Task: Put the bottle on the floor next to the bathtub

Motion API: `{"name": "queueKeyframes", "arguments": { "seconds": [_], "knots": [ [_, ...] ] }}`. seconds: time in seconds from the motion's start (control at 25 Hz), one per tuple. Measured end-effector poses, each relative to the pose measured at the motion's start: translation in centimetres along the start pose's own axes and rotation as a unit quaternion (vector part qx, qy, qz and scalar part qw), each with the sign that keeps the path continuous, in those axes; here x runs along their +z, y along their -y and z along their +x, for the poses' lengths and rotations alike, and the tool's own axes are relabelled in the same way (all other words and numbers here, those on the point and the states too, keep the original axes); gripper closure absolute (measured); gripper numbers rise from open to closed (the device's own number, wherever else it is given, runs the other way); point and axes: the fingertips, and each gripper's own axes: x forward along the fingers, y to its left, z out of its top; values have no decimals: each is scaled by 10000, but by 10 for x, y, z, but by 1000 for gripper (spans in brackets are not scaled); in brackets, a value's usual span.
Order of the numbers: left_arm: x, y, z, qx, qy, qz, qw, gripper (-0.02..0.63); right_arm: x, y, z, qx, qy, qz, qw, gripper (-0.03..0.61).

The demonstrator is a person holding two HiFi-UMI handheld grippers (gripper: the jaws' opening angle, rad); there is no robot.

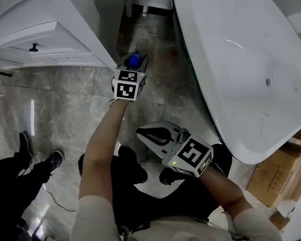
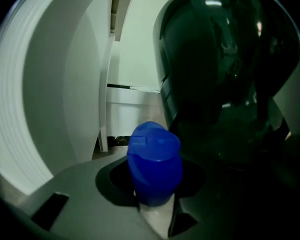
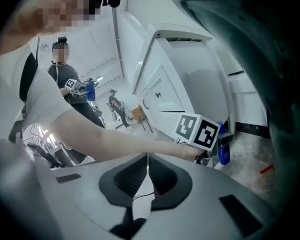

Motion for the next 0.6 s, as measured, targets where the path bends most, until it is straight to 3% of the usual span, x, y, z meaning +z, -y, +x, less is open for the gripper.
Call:
{"name": "queueKeyframes", "arguments": {
  "seconds": [0.4,0.6],
  "knots": [
    [-82,-11,71,60,-69,-76,9999,431,-55,41,17,-199,-1,-227,9995,551],
    [-108,-8,92,163,-200,135,9996,431,-71,53,2,-373,39,-103,9992,551]
  ]
}}
